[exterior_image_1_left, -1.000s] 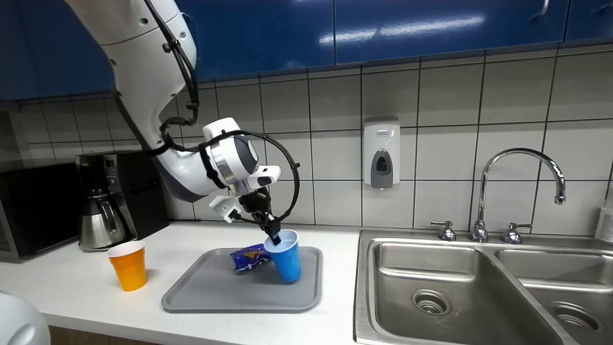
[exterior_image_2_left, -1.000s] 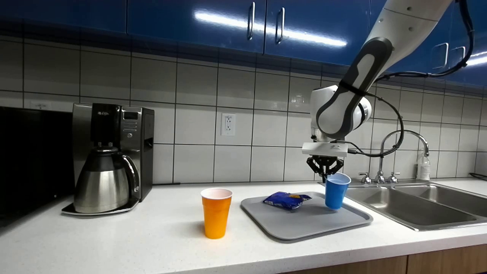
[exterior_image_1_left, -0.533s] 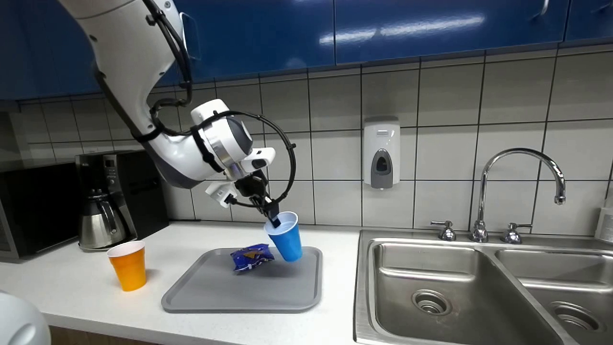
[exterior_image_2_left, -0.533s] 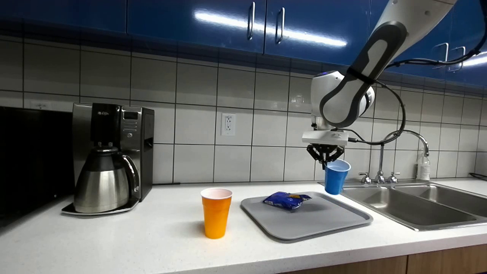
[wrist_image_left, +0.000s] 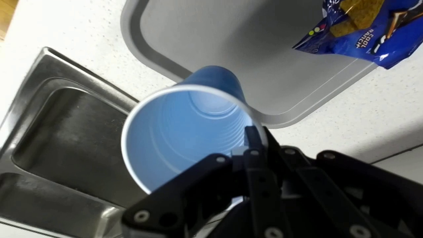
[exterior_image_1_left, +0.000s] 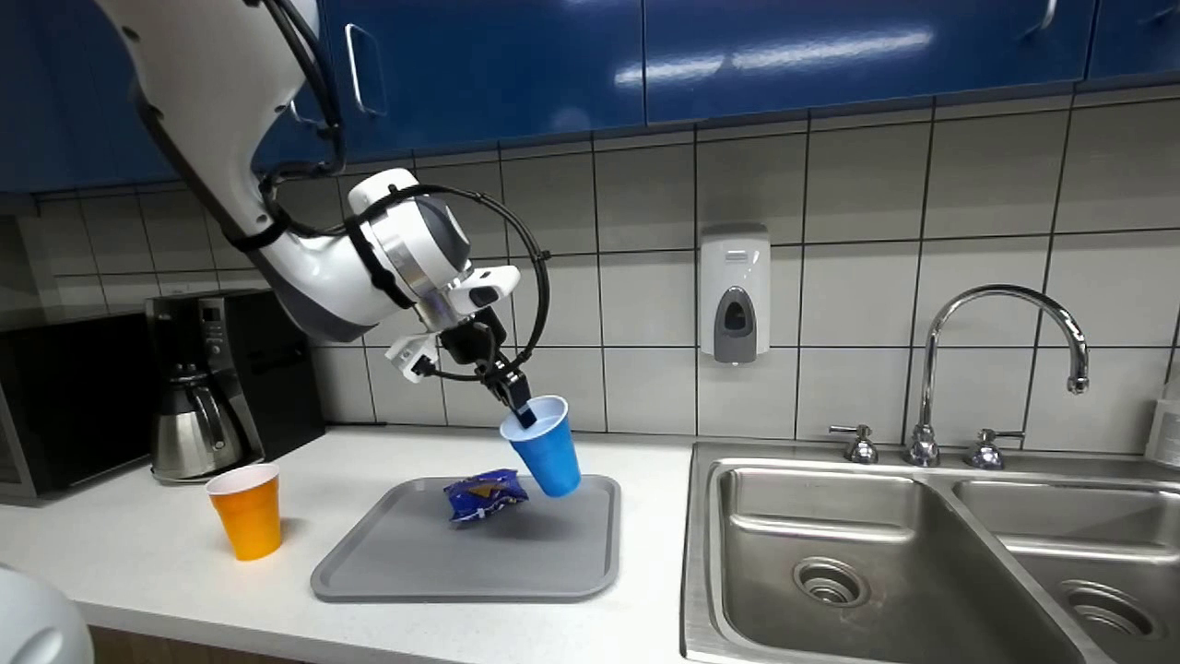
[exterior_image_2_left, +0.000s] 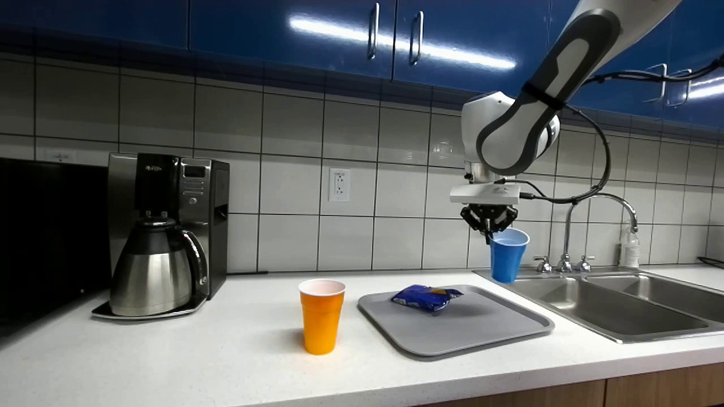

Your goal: Place the cups directly onto the counter

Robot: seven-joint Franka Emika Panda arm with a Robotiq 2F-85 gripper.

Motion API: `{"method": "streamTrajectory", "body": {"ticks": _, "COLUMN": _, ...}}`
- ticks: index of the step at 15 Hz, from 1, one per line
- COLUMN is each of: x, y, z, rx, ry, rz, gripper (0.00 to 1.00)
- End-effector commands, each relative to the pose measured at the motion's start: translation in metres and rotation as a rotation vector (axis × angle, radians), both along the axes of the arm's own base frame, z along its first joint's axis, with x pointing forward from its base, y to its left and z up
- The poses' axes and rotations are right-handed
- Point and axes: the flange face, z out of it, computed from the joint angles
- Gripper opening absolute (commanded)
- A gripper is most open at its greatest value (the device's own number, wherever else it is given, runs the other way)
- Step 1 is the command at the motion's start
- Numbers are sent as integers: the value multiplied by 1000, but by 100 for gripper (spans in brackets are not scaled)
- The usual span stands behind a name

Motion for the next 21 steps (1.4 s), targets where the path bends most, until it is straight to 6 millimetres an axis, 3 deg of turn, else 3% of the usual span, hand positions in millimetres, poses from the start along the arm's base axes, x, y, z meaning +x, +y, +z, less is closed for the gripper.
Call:
{"method": "streamTrajectory", "body": {"ticks": 1, "x": -10, "y": -11, "z": 8, "rx": -28, "ry": 9, "rz": -94, "gripper": 1}}
{"method": "streamTrajectory", "body": {"ticks": 8, "x": -11, "y": -36, "z": 8, "rx": -39, "ry": 5, "rz": -205, "gripper": 1}}
{"method": "streamTrajectory", "body": {"ticks": 21, "x": -12, "y": -111, "z": -16, "rx": -8, "ry": 2, "rz": -348, "gripper": 1}}
